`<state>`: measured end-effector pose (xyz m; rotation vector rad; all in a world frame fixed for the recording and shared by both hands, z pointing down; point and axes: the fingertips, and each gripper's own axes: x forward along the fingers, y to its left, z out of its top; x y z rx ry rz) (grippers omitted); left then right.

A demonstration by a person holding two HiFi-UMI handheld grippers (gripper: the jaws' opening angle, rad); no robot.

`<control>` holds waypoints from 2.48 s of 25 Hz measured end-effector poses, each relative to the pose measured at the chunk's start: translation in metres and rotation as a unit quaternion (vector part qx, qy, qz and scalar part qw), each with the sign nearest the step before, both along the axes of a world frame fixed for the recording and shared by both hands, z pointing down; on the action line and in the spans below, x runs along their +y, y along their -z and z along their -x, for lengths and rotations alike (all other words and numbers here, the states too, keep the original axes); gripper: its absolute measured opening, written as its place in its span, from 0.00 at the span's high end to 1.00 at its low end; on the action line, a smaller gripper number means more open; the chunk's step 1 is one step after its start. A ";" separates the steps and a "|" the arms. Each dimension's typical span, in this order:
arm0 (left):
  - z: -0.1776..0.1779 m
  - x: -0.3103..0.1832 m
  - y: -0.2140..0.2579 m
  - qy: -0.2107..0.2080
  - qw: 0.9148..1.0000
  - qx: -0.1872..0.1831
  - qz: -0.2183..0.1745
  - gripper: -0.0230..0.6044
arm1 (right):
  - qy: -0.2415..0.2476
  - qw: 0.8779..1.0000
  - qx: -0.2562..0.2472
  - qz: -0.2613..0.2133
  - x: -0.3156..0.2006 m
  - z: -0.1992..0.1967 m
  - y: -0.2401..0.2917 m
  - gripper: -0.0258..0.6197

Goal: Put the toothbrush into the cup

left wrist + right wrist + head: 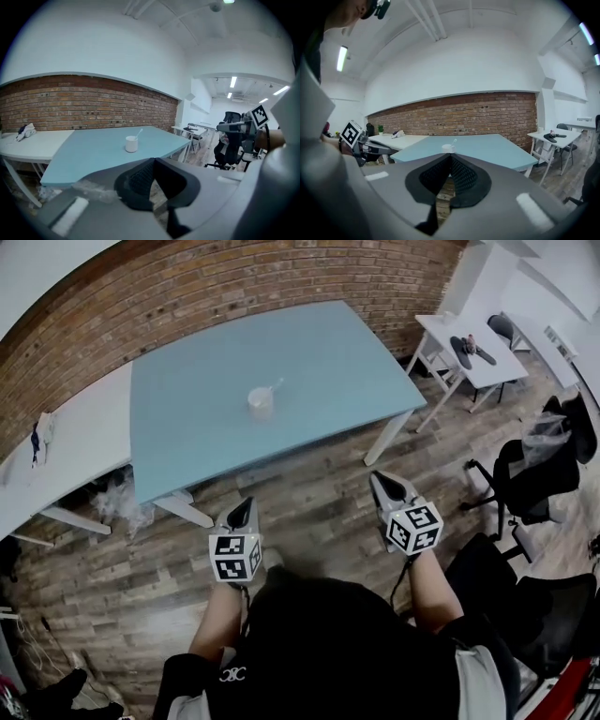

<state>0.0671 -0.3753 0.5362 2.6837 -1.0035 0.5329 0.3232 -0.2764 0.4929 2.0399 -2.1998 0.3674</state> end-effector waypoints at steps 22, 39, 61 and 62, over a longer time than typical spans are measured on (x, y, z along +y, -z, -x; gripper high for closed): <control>0.050 0.212 -0.001 0.070 0.994 -0.079 -0.024 0.95 | 0.043 0.995 -0.091 -0.022 0.191 0.012 -0.037 0.95; 0.187 0.344 -0.006 0.091 0.994 -0.056 -0.021 0.95 | 0.035 0.996 -0.079 -0.022 0.304 0.135 -0.038 0.95; 0.234 0.483 -0.025 0.045 0.999 -0.012 0.009 0.95 | -0.017 0.999 -0.043 -0.024 0.481 0.201 -0.016 0.95; 0.231 0.486 -0.025 0.045 0.999 -0.011 0.006 0.95 | -0.015 0.999 -0.043 -0.028 0.483 0.198 -0.014 0.95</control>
